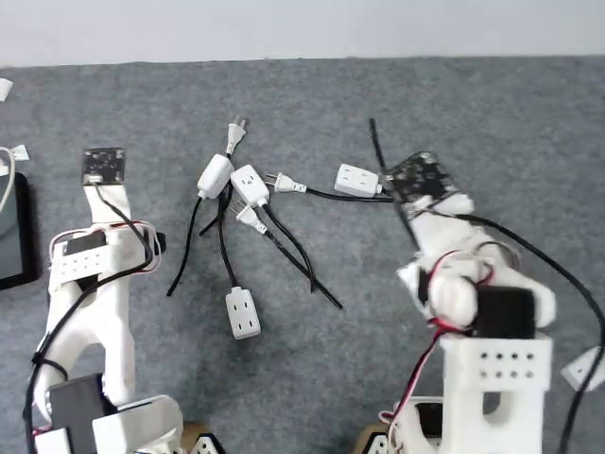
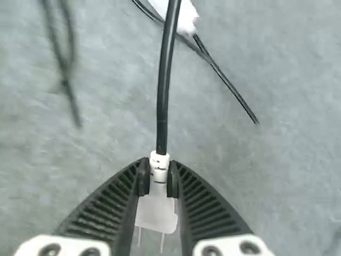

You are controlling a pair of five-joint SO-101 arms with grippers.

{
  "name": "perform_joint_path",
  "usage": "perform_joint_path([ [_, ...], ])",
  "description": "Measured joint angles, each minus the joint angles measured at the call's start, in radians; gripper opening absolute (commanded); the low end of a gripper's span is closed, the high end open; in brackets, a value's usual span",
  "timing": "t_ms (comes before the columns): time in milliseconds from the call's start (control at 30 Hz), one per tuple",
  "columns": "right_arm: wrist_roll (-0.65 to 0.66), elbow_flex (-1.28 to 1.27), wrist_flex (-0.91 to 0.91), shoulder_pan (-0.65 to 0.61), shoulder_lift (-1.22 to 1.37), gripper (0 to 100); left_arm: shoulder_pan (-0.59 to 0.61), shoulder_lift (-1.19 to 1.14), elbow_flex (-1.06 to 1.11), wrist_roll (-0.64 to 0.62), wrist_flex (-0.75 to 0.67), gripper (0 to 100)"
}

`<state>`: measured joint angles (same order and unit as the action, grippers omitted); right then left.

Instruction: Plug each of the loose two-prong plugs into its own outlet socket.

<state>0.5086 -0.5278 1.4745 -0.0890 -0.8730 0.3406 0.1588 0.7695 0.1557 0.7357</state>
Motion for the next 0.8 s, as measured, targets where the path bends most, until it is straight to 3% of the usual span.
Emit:
perform_joint_path([
  [133, -0.097, 0.0, -0.06, -0.207, 0.0, 0.7, -0.035, 0.0, 0.0, 0.054, 0.017, 20],
  [300, -0.16, 0.0, -0.186, -0.402, 0.06, 0.7, -0.072, 0.0, 0.0, 0.132, 0.037, 1],
  [333, -0.169, 0.0, -0.21, -0.431, 0.084, 0.7, -0.08, 0.0, 0.0, 0.157, 0.041, 1],
  [600, -0.199, -0.002, -0.397, -0.534, 0.327, 0.7, -0.129, 0.0, 0.014, 0.247, 0.046, 2],
  [800, -0.199, -0.002, -0.448, -0.555, 0.347, 0.8, -0.147, -0.002, 0.015, 0.265, 0.046, 2],
])
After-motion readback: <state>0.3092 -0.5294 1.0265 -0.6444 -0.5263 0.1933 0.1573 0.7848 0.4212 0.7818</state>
